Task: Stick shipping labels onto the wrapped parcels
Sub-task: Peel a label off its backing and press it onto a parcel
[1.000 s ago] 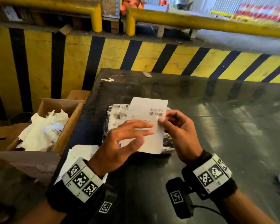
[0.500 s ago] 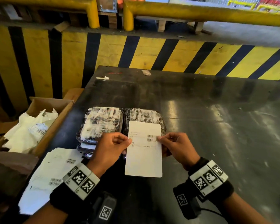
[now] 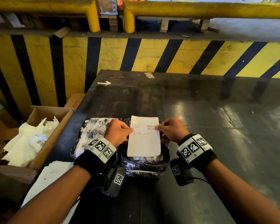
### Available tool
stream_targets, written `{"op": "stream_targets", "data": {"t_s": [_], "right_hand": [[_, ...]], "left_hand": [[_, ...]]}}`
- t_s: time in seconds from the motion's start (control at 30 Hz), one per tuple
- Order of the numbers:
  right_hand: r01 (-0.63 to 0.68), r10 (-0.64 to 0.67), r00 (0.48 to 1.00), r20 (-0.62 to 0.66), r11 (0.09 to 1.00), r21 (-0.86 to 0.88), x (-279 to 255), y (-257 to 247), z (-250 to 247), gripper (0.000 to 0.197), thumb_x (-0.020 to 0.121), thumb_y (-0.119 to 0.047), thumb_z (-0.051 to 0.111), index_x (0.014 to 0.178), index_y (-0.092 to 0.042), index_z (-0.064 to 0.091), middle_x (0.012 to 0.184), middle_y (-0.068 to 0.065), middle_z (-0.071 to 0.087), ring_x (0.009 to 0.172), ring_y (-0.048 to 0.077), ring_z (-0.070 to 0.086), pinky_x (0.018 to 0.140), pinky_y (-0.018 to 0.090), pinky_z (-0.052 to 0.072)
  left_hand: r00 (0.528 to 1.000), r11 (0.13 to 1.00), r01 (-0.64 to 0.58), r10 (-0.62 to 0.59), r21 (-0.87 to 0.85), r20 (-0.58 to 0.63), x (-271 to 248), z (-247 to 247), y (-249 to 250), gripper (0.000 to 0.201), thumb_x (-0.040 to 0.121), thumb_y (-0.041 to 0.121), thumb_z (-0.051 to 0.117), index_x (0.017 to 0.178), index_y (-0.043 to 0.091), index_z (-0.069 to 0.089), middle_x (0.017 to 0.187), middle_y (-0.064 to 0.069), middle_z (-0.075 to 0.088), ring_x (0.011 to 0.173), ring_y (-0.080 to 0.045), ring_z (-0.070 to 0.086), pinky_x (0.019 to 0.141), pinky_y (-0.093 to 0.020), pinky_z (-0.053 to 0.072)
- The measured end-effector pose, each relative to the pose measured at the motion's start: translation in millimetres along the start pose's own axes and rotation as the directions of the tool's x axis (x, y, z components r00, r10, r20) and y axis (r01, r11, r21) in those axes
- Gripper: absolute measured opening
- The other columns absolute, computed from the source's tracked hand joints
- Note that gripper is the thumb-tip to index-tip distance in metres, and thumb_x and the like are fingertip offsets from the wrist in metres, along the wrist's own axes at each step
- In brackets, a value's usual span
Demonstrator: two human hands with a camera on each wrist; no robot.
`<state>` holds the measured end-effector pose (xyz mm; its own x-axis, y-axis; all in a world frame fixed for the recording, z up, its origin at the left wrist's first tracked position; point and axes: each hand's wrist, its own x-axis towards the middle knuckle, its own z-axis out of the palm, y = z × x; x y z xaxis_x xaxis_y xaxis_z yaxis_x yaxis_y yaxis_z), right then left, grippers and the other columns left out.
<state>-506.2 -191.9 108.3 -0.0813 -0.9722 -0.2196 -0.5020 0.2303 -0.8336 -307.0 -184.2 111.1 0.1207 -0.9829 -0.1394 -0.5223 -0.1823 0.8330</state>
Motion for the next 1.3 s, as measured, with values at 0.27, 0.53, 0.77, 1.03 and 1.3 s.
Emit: {"op": "stream_targets", "data": {"t_s": [0.27, 0.53, 0.77, 1.03, 1.3], "right_hand": [[0.001, 0.001, 1.0, 0.013, 0.994, -0.111, -1, 5, 4, 0.022, 0.085, -0.02, 0.066, 0.069, -0.005, 0.065, 0.053, 0.003, 0.062, 0.039, 0.012, 0.055, 0.036, 0.015, 0.04], [0.02, -0.023, 1.0, -0.007, 0.97, -0.241, 5, 8, 9, 0.022, 0.082, -0.025, 0.069, 0.069, -0.007, 0.067, 0.067, 0.007, 0.069, 0.055, 0.017, 0.064, 0.055, 0.028, 0.054], [0.052, -0.045, 0.999, 0.027, 0.904, -0.424, 7, 5, 9, 0.028, 0.078, -0.036, 0.071, 0.066, -0.013, 0.062, 0.07, 0.005, 0.065, 0.066, 0.022, 0.063, 0.055, 0.029, 0.049], [0.121, -0.101, 0.993, 0.068, 0.879, -0.461, -17, 27, -4, 0.046, 0.07, -0.058, 0.069, 0.08, -0.018, 0.05, 0.076, -0.001, 0.059, 0.068, 0.018, 0.056, 0.057, 0.032, 0.048], [0.333, -0.278, 0.937, 0.21, 0.892, -0.306, -53, 55, -6, 0.088, 0.062, -0.061, 0.074, 0.13, -0.019, 0.036, 0.128, 0.004, 0.055, 0.11, 0.021, 0.056, 0.093, 0.04, 0.049]], "left_hand": [[0.999, 0.991, 0.052, -0.054, 0.127, 0.009, 8, 6, -4, 0.021, 0.077, 0.017, 0.072, 0.06, 0.004, 0.07, 0.062, -0.015, 0.07, 0.037, -0.011, 0.055, 0.06, -0.025, 0.051], [0.996, 0.966, 0.068, -0.08, 0.251, 0.037, 6, 2, 8, 0.02, 0.077, 0.015, 0.069, 0.065, 0.0, 0.072, 0.062, -0.013, 0.071, 0.046, -0.014, 0.063, 0.057, -0.022, 0.05], [0.993, 0.927, 0.063, -0.095, 0.369, 0.07, 2, 2, 16, 0.018, 0.077, 0.014, 0.068, 0.066, 0.0, 0.069, 0.062, -0.01, 0.071, 0.049, -0.016, 0.065, 0.056, -0.025, 0.053], [0.997, 0.917, -0.046, 0.016, 0.397, 0.078, -11, -1, 5, 0.025, 0.076, 0.025, 0.075, 0.065, 0.005, 0.066, 0.064, -0.007, 0.068, 0.058, -0.02, 0.066, 0.065, -0.035, 0.059], [0.912, 0.737, -0.41, 0.337, 0.537, 0.234, -54, 4, -31, 0.065, 0.073, 0.058, 0.066, 0.126, 0.025, 0.049, 0.125, 0.002, 0.039, 0.117, -0.016, 0.034, 0.096, -0.033, 0.036]]}}
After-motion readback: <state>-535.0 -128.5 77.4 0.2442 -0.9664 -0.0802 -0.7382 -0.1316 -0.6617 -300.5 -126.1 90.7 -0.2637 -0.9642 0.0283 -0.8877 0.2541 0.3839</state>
